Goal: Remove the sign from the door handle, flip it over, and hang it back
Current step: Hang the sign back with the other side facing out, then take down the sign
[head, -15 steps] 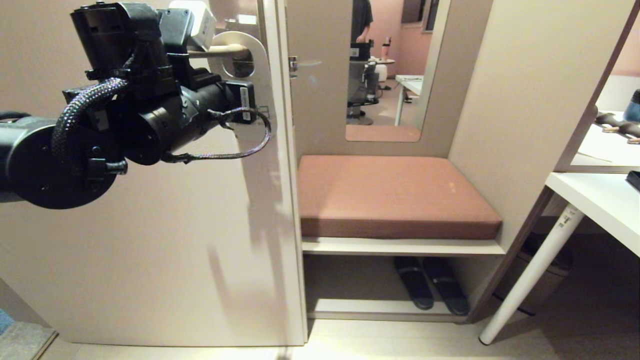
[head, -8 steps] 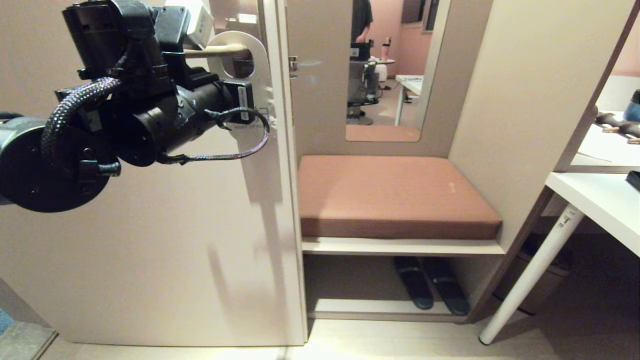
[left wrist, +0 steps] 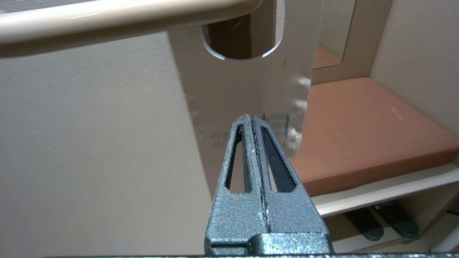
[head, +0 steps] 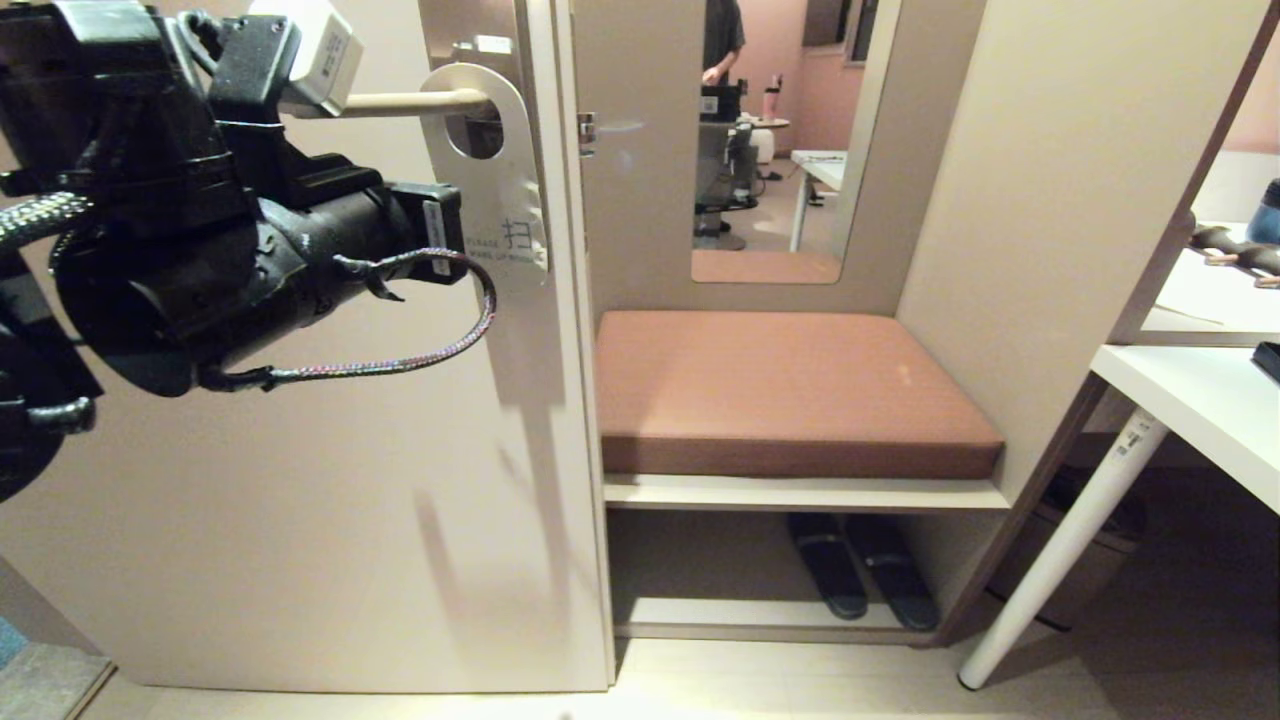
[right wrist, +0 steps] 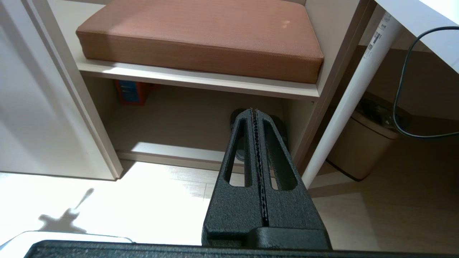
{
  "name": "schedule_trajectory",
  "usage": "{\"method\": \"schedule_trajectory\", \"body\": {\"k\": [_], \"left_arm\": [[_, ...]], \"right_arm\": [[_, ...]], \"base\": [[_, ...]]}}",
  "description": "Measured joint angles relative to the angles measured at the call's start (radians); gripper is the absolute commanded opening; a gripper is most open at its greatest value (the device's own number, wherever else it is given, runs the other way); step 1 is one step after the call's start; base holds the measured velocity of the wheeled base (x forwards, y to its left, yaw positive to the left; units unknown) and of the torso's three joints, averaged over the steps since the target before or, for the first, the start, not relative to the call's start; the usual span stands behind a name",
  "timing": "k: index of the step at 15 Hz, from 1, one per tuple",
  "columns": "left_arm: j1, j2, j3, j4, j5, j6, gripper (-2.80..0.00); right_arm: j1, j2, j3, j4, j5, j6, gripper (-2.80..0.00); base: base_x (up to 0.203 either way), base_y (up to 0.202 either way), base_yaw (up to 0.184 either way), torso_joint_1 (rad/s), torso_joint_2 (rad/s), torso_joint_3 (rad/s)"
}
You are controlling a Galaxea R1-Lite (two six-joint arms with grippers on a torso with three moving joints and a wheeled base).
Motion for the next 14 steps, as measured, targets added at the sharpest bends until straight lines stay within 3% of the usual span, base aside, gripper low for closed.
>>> {"method": "schedule_trajectory", "body": {"k": [10,14], "left_arm": [[0.103,-0.253,0.208,0.001,0.001,0.045,-2.80],[0.134,-0.381,0.351,0.001,0.005,0.073,-2.80]], "right_arm": [[0.000,0.000,0.000,0.000,0.000,0.000,-2.80],[0.000,0.000,0.000,0.000,0.000,0.000,-2.80]], "base": [[0.000,0.000,0.000,0.000,0.00,0.000],[0.000,0.000,0.000,0.000,0.00,0.000]]}}
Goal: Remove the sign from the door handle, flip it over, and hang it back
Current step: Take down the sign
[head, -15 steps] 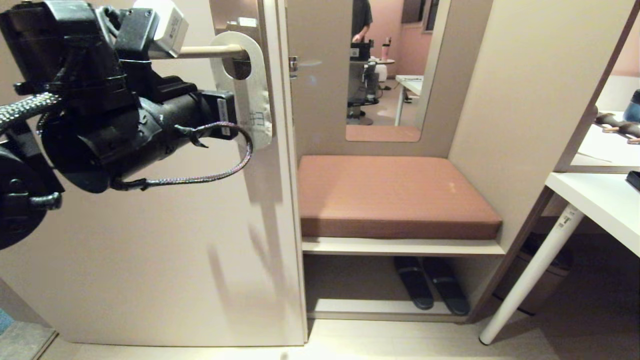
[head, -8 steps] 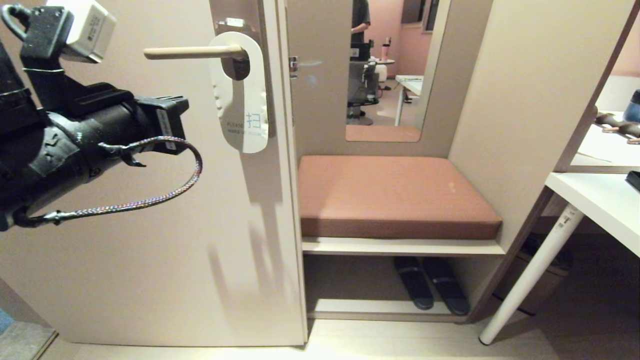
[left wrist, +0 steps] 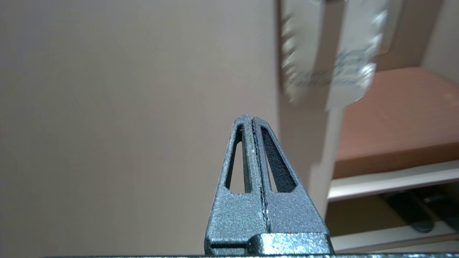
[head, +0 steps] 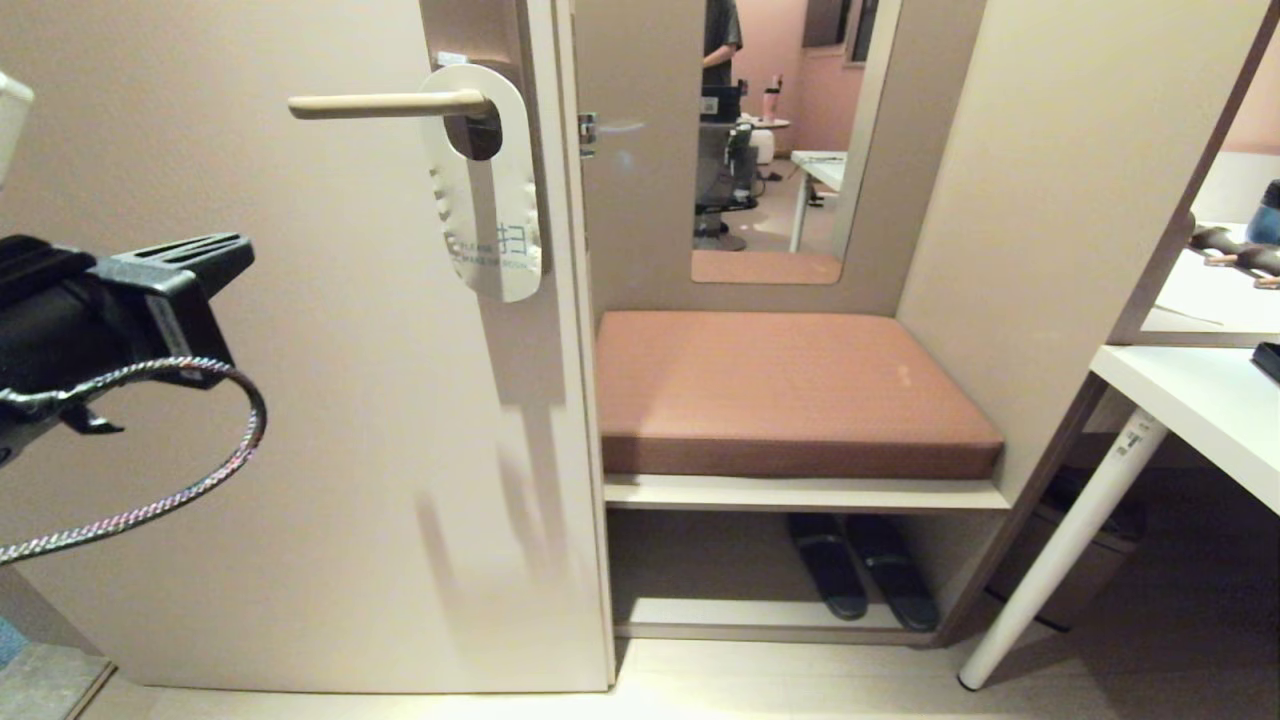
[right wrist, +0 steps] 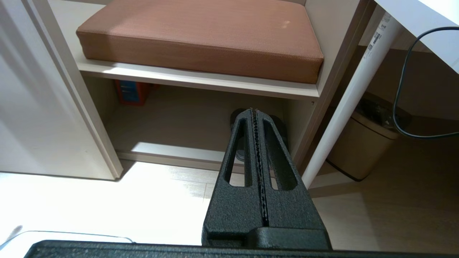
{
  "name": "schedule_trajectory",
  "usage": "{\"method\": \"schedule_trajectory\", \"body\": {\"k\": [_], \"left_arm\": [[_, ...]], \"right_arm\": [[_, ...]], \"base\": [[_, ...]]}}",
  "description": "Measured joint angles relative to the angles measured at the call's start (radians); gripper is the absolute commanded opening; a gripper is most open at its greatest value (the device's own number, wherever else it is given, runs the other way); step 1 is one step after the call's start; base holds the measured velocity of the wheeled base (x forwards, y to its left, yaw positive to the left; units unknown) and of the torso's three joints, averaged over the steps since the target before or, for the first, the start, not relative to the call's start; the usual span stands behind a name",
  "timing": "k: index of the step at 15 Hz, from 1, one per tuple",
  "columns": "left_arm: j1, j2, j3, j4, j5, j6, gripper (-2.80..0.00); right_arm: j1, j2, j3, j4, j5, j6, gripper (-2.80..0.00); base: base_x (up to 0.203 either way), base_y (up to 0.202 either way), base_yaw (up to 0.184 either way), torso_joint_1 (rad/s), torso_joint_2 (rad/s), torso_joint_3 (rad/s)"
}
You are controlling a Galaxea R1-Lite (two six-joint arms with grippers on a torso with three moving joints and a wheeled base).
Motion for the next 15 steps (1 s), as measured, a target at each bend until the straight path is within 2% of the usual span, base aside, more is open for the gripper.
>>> {"method": "schedule_trajectory", "body": {"k": [3,6,8,12,15], "left_arm": [[0.030,-0.113,0.121,-0.001,0.022,0.001,-2.80],[0.097,-0.229,0.278,-0.001,0.015,-0.001,-2.80],[0.170,-0.323,0.397,-0.001,-0.037,-0.002,-2.80],[0.292,-0.534,0.568,0.019,-0.206,-0.004,-2.80],[0.332,-0.700,0.659,0.113,-0.238,-0.004,-2.80]], "right_arm": [[0.000,0.000,0.000,0.000,0.000,0.000,-2.80],[0.000,0.000,0.000,0.000,0.000,0.000,-2.80],[0.000,0.000,0.000,0.000,0.000,0.000,-2.80],[0.000,0.000,0.000,0.000,0.000,0.000,-2.80],[0.000,0.000,0.000,0.000,0.000,0.000,-2.80]], "base": [[0.000,0.000,0.000,0.000,0.00,0.000],[0.000,0.000,0.000,0.000,0.00,0.000],[0.000,0.000,0.000,0.000,0.00,0.000],[0.000,0.000,0.000,0.000,0.00,0.000],[0.000,0.000,0.000,0.000,0.00,0.000]]}}
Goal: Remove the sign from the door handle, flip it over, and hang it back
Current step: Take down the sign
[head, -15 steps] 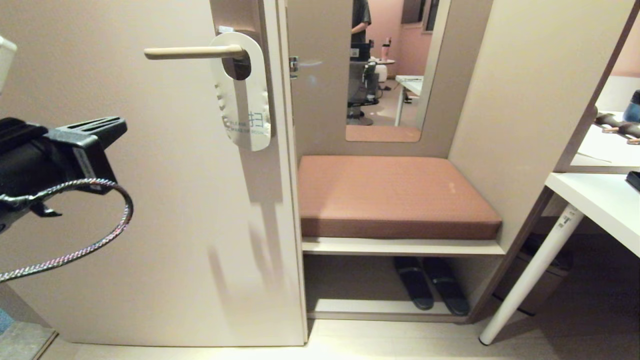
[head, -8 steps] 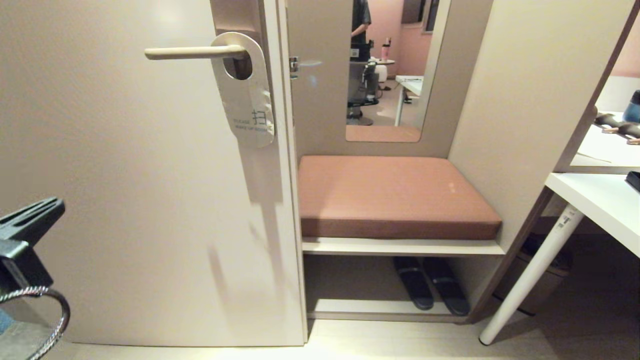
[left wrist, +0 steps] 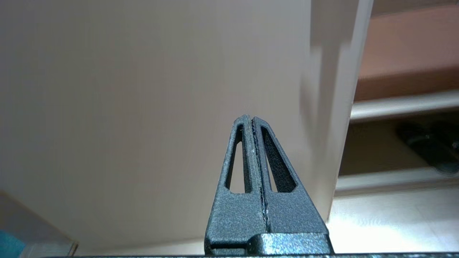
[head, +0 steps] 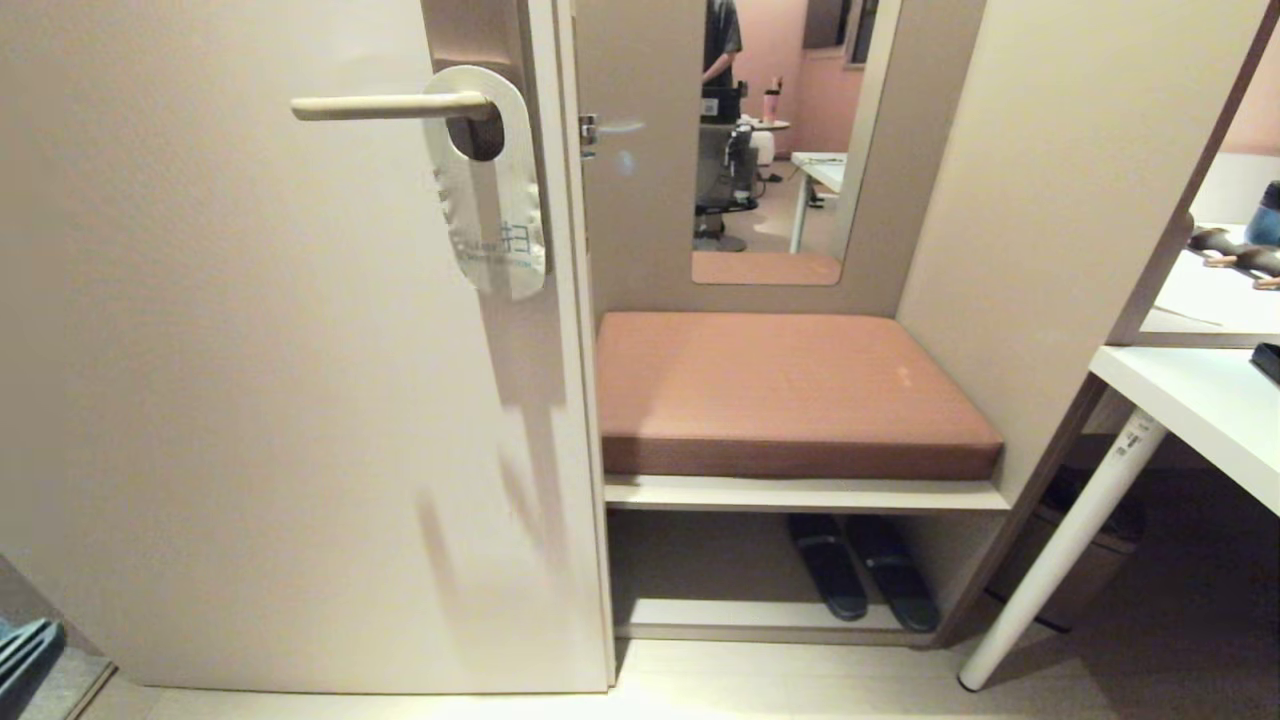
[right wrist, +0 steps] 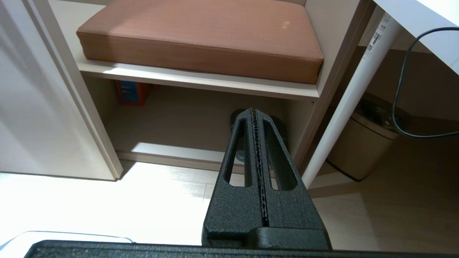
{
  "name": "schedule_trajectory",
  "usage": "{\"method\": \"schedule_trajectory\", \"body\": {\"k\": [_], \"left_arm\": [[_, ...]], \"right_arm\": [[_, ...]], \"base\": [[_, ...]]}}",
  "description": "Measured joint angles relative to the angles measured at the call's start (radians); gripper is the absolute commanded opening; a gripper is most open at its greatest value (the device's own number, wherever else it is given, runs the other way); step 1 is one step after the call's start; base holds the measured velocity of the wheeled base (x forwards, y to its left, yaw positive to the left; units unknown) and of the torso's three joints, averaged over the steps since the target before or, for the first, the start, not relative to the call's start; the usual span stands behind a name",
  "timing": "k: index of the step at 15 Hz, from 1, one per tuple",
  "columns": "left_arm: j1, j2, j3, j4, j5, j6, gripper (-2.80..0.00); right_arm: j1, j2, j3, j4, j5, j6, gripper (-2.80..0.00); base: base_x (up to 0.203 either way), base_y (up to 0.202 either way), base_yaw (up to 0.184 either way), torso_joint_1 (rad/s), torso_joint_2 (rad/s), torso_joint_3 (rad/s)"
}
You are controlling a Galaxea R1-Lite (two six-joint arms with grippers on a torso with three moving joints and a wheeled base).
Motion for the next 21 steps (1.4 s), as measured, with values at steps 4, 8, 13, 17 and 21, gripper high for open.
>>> {"method": "schedule_trajectory", "body": {"k": [4,8,13,17,21], "left_arm": [[0.013,-0.149,0.081,0.084,-0.004,-0.013,-2.80],[0.045,-0.238,0.091,0.188,-0.037,-0.014,-2.80],[0.062,-0.381,0.093,0.340,-0.055,-0.022,-2.80],[0.058,-0.433,0.094,0.350,-0.049,-0.078,-2.80],[0.058,-0.441,0.093,0.350,-0.048,-0.073,-2.80]], "right_arm": [[0.000,0.000,0.000,0.000,0.000,0.000,-2.80],[0.000,0.000,0.000,0.000,0.000,0.000,-2.80],[0.000,0.000,0.000,0.000,0.000,0.000,-2.80],[0.000,0.000,0.000,0.000,-0.001,0.000,-2.80],[0.000,0.000,0.000,0.000,0.000,0.000,-2.80]], "base": [[0.000,0.000,0.000,0.000,0.00,0.000],[0.000,0.000,0.000,0.000,0.00,0.000],[0.000,0.000,0.000,0.000,0.00,0.000],[0.000,0.000,0.000,0.000,0.00,0.000],[0.000,0.000,0.000,0.000,0.00,0.000]]}}
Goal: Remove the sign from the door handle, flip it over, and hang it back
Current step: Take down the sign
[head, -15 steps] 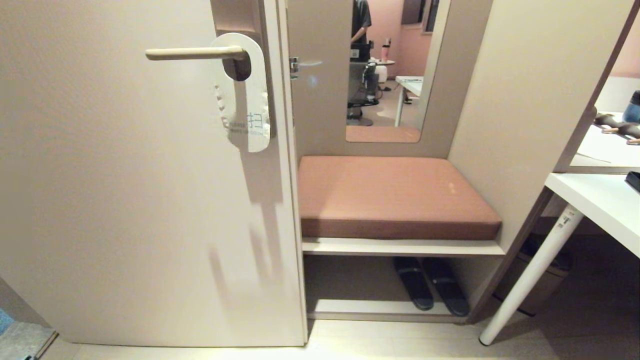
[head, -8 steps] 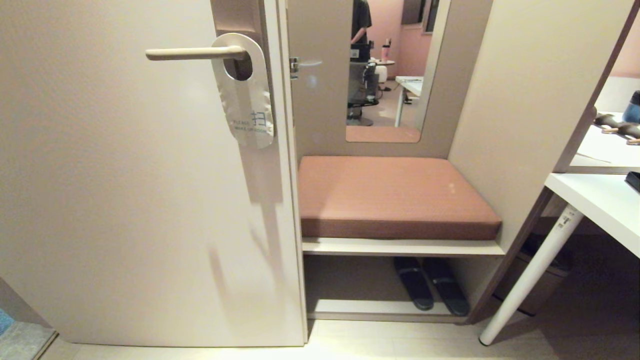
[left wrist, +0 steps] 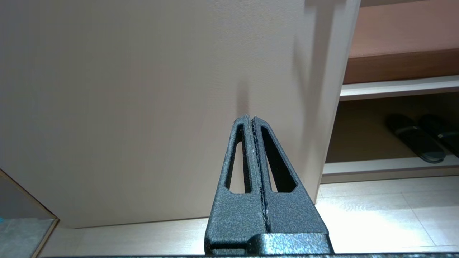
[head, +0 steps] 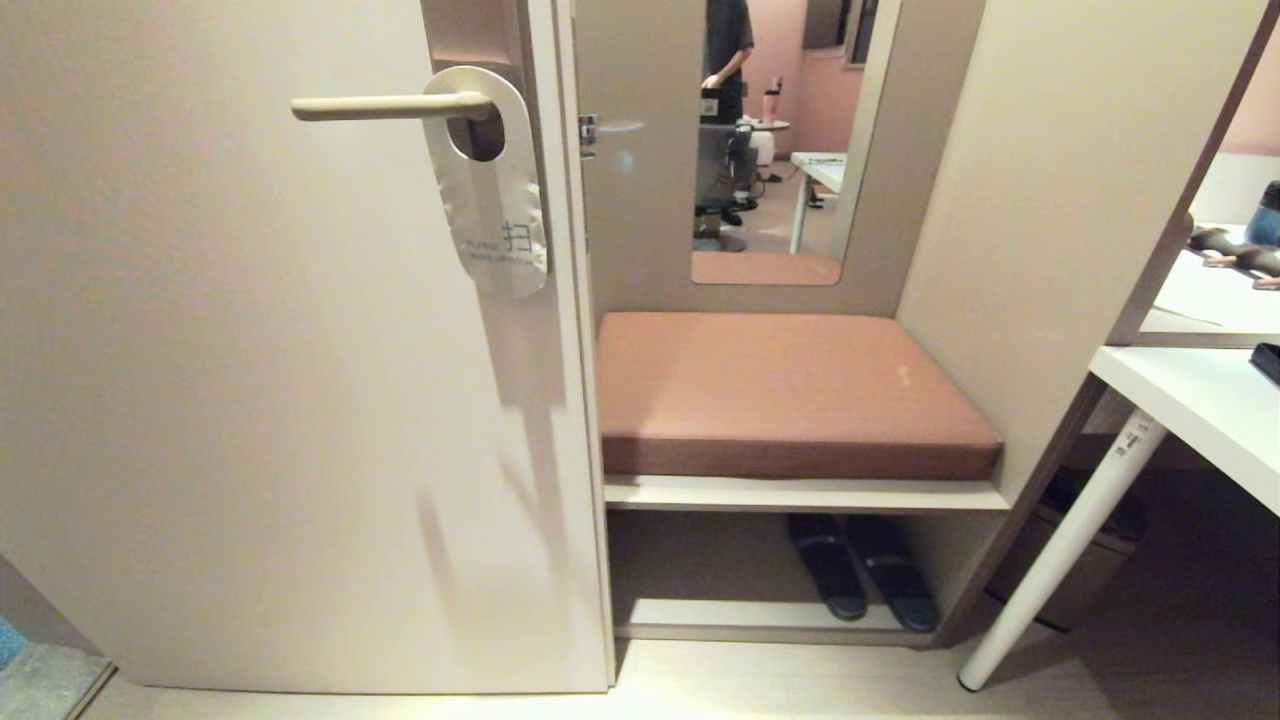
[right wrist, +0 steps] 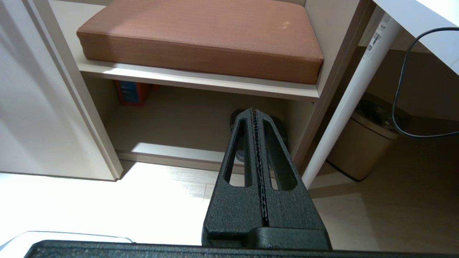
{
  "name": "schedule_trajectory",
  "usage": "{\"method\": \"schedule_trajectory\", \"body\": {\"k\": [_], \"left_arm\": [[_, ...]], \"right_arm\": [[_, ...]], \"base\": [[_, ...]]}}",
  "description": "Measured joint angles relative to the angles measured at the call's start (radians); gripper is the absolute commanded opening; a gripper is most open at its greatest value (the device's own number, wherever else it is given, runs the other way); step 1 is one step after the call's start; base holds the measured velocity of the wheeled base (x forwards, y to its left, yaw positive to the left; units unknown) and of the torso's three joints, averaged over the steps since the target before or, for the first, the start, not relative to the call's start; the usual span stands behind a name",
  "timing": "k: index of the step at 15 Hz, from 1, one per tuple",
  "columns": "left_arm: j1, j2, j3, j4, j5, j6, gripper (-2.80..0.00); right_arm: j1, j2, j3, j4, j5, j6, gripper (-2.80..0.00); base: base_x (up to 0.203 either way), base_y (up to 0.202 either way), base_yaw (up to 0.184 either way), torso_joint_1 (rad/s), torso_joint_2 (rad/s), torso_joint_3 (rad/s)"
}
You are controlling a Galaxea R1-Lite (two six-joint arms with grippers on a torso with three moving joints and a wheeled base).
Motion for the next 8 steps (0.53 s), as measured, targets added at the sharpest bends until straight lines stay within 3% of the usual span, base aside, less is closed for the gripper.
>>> {"method": "schedule_trajectory", "body": {"k": [8], "left_arm": [[0.000,-0.001,-0.001,0.000,-0.005,0.026,-2.80]], "right_arm": [[0.000,0.000,0.000,0.000,0.000,0.000,-2.80]], "base": [[0.000,0.000,0.000,0.000,0.00,0.000]]}}
